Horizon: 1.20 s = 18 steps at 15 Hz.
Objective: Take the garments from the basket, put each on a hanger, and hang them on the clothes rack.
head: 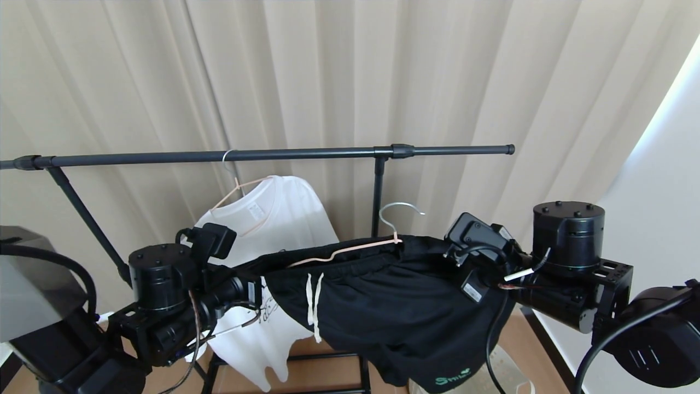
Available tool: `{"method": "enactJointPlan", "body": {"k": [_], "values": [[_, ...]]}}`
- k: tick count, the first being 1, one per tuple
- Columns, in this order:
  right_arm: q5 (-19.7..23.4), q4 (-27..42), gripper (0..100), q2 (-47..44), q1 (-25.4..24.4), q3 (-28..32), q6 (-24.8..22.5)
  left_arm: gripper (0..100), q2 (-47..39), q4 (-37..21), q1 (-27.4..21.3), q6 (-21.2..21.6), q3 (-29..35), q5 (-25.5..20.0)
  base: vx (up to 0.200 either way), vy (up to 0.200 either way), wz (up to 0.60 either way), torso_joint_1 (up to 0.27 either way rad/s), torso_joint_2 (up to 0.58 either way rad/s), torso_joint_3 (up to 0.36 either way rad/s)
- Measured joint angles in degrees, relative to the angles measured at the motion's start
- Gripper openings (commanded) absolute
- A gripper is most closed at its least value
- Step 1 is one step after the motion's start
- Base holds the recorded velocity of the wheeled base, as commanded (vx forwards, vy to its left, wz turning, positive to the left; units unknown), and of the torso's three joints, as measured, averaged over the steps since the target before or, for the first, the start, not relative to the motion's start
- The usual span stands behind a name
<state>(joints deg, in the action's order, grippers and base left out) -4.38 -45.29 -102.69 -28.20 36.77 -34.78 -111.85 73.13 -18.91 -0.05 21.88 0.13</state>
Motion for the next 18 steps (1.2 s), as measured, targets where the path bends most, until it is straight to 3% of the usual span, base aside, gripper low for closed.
{"method": "enactJointPlan", "body": {"k": [3, 6, 12, 15, 18], "values": [[-0.57, -0.99, 0, -1.24, -0.07, 0.16, -0.30, 0, 5.92, -15.82, 0.30, -0.06, 4.40, -0.18, 0.000, 0.000, 0.00, 0.000, 0.00, 0.000], [-0.74, -4.91, 0, -3.49, -0.11, 0.09, -1.60, 0, 9.53, -31.26, 0.39, 0.05, 12.40, 0.05, 0.000, 0.000, 0.00, 0.000, 0.00, 0.000], [-0.71, -5.29, 0, -7.03, 0.00, 0.27, -3.18, 0, 17.62, -59.98, 0.44, 0.12, 27.92, 0.20, 0.000, 0.000, 0.00, 0.000, 0.00, 0.000], [-0.87, -5.29, 0, -8.45, 0.00, 0.41, -3.25, 0, 20.89, -69.23, -1.32, 0.18, 33.40, 0.29, 0.000, 0.000, 0.00, 0.000, 0.00, 0.000], [-1.97, -5.32, 0, -9.59, -0.02, 1.87, -3.01, 0, 22.65, -72.49, -4.77, 0.21, 35.00, 0.51, 0.000, 0.000, 0.00, 0.000, 0.00, 0.000]]}}
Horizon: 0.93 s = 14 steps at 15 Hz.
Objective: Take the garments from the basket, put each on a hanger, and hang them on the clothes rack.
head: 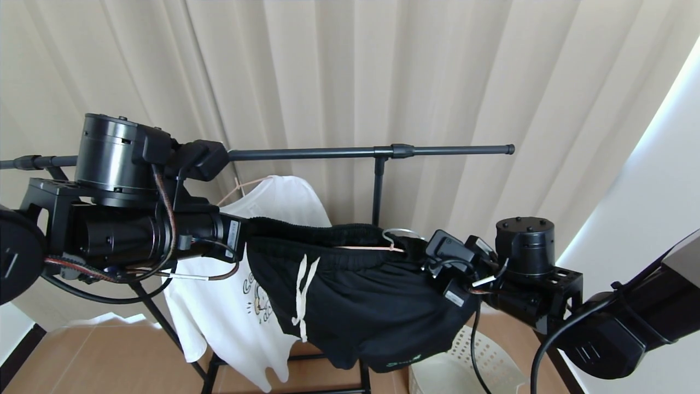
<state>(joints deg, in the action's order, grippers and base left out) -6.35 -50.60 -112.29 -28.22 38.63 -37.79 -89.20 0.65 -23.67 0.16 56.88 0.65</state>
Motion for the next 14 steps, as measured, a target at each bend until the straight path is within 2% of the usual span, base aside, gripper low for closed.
{"method": "enactJointPlan", "body": {"k": [1, 3, 6, 9, 11, 14], "values": [[-0.07, 0.05, 0, -0.20, -0.09, 0.43, 0.27, 0, 0.33, -0.54, -1.12, 0.02, 0.22, 0.01, 0.000, 0.000, 0.00, 0.000, 0.00, 0.000], [-0.07, 0.09, 0, -0.11, -0.61, 1.22, 4.64, 0, 0.63, -2.69, -3.86, -0.02, 0.26, 0.28, 0.000, 0.000, 0.00, 0.000, 0.00, 0.000], [-0.05, 0.13, 0, 1.05, -2.21, 1.66, 7.03, 0, 0.63, -4.10, -6.30, -0.49, 0.00, 0.35, 0.000, 0.000, 0.00, 0.000, 0.00, 0.000], [0.06, 0.07, 0, 2.86, -4.05, 1.77, 9.50, 0, 0.59, -5.02, -9.01, -3.90, -0.05, 0.33, 0.000, 0.000, 0.00, 0.000, 0.00, 0.000], [0.01, 0.05, 0, 3.74, -5.51, 2.07, 11.74, 0, 0.11, -5.07, -10.73, -7.46, -0.07, 0.33, 0.000, 0.000, 0.00, 0.000, 0.00, 0.000], [-0.13, 0.05, 0, 4.21, -6.95, 2.16, 12.04, 0, -0.96, -5.13, -13.15, -13.81, 0.83, 0.33, 0.000, 0.000, 0.00, 0.000, 0.00, 0.000]]}}
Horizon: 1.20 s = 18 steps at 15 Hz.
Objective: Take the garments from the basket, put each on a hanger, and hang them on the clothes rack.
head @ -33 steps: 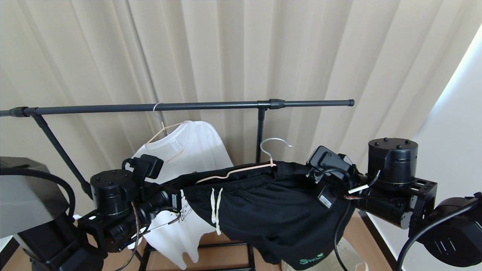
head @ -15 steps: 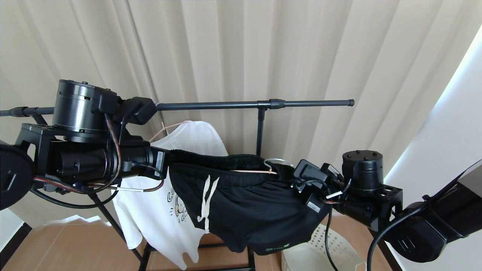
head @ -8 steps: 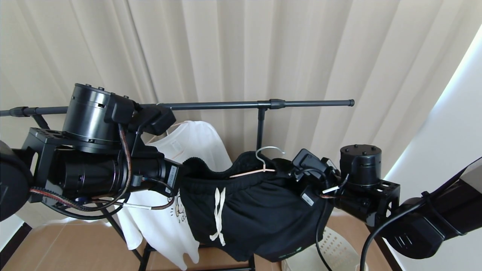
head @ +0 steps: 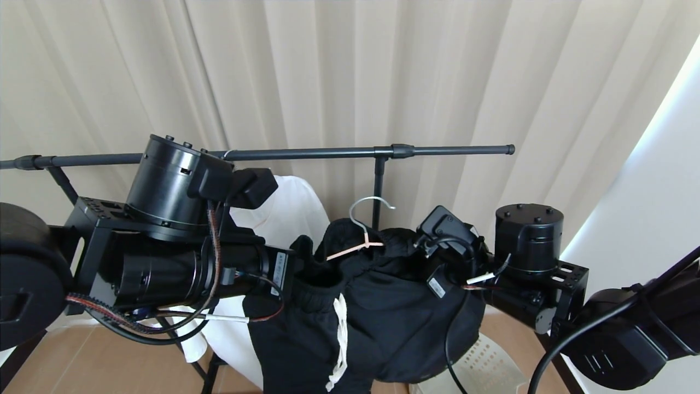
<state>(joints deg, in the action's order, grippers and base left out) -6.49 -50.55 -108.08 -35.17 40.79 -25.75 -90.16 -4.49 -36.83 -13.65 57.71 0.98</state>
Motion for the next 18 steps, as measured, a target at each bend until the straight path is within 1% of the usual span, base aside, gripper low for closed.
{"method": "enactJointPlan", "body": {"k": [1, 2, 5, 6, 9, 10, 11, 13, 16, 18], "values": [[-0.55, -0.07, 0, -0.13, -0.30, -0.02, 0.05, 0, -0.24, 0.00, -0.77, -2.00, 0.89, -0.02, 0.000, 0.000, 0.00, 0.000, 0.00, 0.000], [-0.93, -0.02, 0, -0.33, -0.57, -0.13, 0.05, 0, -0.44, 0.00, -1.32, -2.71, 1.50, -0.09, 0.000, 0.000, 0.00, 0.000, 0.00, 0.000], [-2.11, -0.02, 0, -1.49, -1.05, -0.06, -0.01, 0, -0.57, -4.60, -1.84, -5.97, 4.36, -0.73, 0.000, 0.000, 0.00, 0.000, 0.00, 0.000], [-2.11, -0.11, 0, -1.89, -1.21, 0.06, -0.01, 0, -0.57, -5.03, -1.87, -6.13, 5.13, -0.77, 0.000, 0.000, 0.00, 0.000, 0.00, 0.000], [-3.23, -0.49, 0, -3.72, -1.35, 0.55, -0.04, 0, -0.20, -5.17, -1.93, -6.19, 6.35, -0.88, 0.000, 0.000, 0.00, 0.000, 0.00, 0.000], [-3.50, -1.76, 0, -4.32, -1.35, 0.74, -0.04, 0, 0.06, -5.17, -1.93, -6.13, 6.49, -0.88, 0.000, 0.000, 0.00, 0.000, 0.00, 0.000], [-3.44, -3.58, 0, -4.77, -1.35, 0.99, -0.04, 0, 0.44, -5.12, -1.93, -6.00, 6.31, -0.87, 0.000, 0.000, 0.00, 0.000, 0.00, 0.000], [-3.30, -3.80, 0, -4.96, -1.18, 1.33, 0.24, 0, 1.00, -5.11, -1.93, -5.63, 5.22, -0.82, 0.000, 0.000, 0.00, 0.000, 0.00, 0.000], [-3.36, -3.72, 0, -4.99, -1.07, 2.40, 2.51, 0, 2.05, -4.97, -2.01, -3.89, 3.36, -0.73, 0.000, 0.000, 0.00, 0.000, 0.00, 0.000], [-3.36, -3.39, 0, -4.99, -1.02, 3.45, 4.49, 0, 3.08, -4.68, -2.83, -2.27, 0.98, -0.60, 0.000, 0.000, 0.00, 0.000, 0.00, 0.000]]}}
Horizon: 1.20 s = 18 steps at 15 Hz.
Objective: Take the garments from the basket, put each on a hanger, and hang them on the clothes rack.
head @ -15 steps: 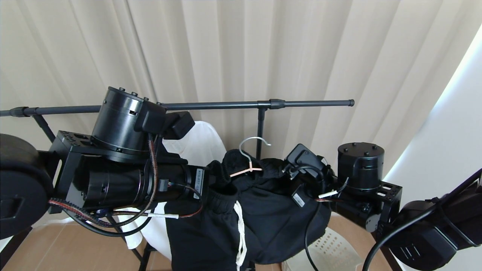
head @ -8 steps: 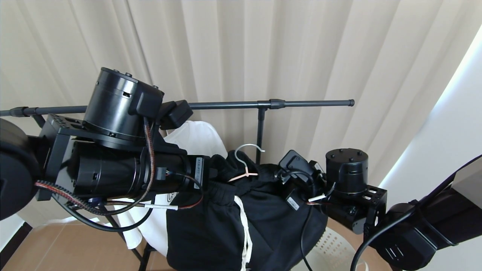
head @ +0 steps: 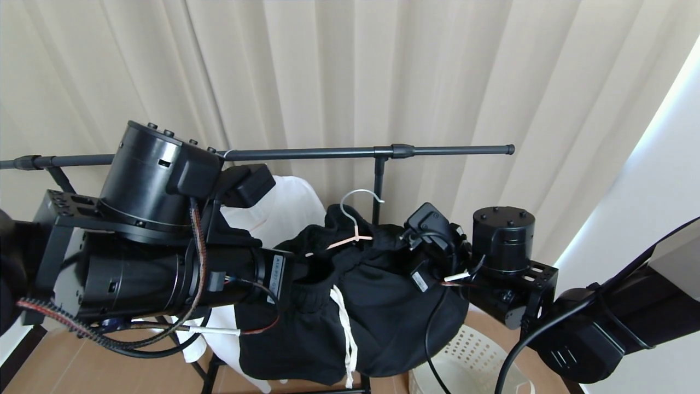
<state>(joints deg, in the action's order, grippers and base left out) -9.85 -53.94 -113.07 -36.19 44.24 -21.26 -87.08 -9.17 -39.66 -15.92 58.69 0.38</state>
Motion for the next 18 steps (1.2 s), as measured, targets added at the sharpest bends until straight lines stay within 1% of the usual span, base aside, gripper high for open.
{"method": "enactJointPlan", "body": {"k": [2, 3, 6, 10, 15, 17, 18], "values": [[-0.07, 0.11, 0, 0.04, 0.00, 1.04, 1.41, 0, 1.19, 0.06, -1.13, 1.04, -2.11, 0.06, 0.000, 0.000, 0.00, 0.000, 0.00, 0.000], [-0.07, 0.11, 0, 0.09, 0.00, 1.40, 1.72, 0, 1.57, 0.06, -1.52, 1.17, -2.68, 0.11, 0.000, 0.000, 0.00, 0.000, 0.00, 0.000], [-0.16, 0.22, 0, 0.67, 0.00, 2.51, 4.53, 0, 2.11, 0.44, -2.71, 1.37, -4.45, 0.27, 0.000, 0.000, 0.00, 0.000, 0.00, 0.000], [-0.09, 0.22, 0, 2.16, -0.33, 3.02, 5.72, 0, 1.61, 5.21, -3.21, 1.30, -6.77, 0.49, 0.000, 0.000, 0.00, 0.000, 0.00, 0.000], [-0.02, 0.02, 0, 3.75, -0.79, 2.76, 5.83, 0, -2.33, 12.61, -3.39, 0.93, -7.67, 6.16, 0.000, 0.000, 0.00, 0.000, 0.00, 0.000], [0.00, -0.06, 0, 4.14, -1.49, 2.47, 5.83, 0, -4.10, 15.24, -3.56, 0.73, -7.70, 7.01, 0.000, 0.000, 0.00, 0.000, 0.00, 0.000], [0.02, -0.09, 0, 4.25, -1.67, 2.43, 5.83, 0, -4.73, 15.65, -3.72, 0.73, -7.70, 7.23, 0.000, 0.000, 0.00, 0.000, 0.00, 0.000]]}}
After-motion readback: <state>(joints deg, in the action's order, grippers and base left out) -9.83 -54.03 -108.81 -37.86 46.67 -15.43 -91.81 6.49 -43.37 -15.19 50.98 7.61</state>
